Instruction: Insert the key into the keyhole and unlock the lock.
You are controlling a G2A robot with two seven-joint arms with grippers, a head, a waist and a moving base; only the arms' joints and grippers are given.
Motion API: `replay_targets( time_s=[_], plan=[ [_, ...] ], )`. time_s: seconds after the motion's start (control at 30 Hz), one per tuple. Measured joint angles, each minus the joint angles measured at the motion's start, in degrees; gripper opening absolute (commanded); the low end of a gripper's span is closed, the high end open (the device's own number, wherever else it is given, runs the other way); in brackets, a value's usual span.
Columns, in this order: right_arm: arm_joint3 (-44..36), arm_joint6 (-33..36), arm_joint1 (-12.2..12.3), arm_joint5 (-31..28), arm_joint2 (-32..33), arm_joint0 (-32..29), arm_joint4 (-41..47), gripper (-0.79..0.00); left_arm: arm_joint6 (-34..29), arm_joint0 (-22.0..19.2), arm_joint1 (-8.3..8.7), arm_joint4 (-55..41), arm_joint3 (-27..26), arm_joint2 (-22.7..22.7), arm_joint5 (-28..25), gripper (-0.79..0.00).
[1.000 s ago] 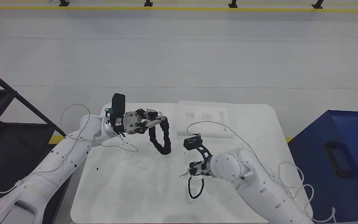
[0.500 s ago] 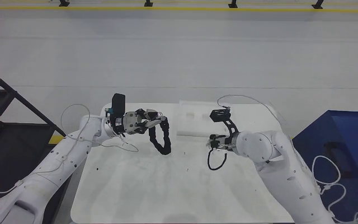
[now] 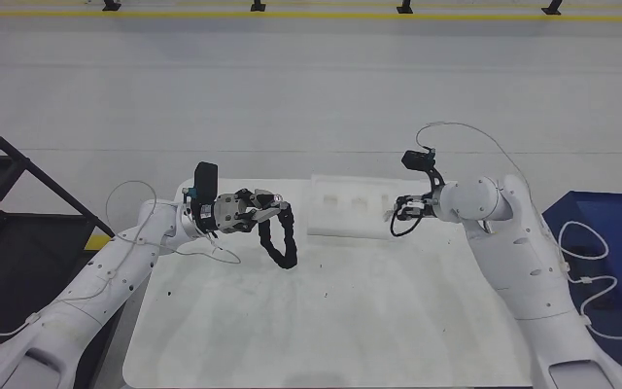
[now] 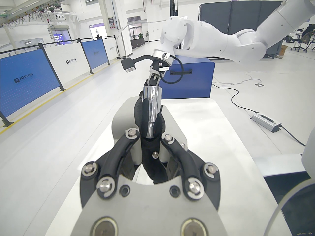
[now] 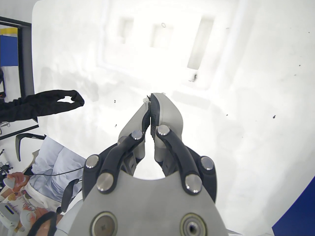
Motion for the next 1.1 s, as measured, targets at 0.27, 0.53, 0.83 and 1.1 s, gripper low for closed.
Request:
replay_targets(
  time_s=[0.27, 0.53, 0.83, 1.1],
  plan=[
    [15.75, -2.83, -1.53, -3.23, -3.19, 7.01, 3.19, -0.785, 0.00, 0.00, 0.00, 0.00, 0.00, 0.00, 0.00, -0.785],
    [24.16, -5.82, -3.22, -4.52, -6.38, 10.35, 5.84, -0.785, 0.00, 0.00, 0.00, 0.00, 0.00, 0.00, 0.00, -0.785],
    [29.27, -7.98, -4.42, -5.29, -8.27, 11.34, 8.01, -0.785, 0.00, 0.00, 0.00, 0.00, 0.00, 0.00, 0.00, -0.785],
    [29.31, -8.79, -4.55, -6.20, -8.41, 10.66, 8.94, -0.785, 0.00, 0.00, 0.00, 0.00, 0.00, 0.00, 0.00, -0.785]
  ],
)
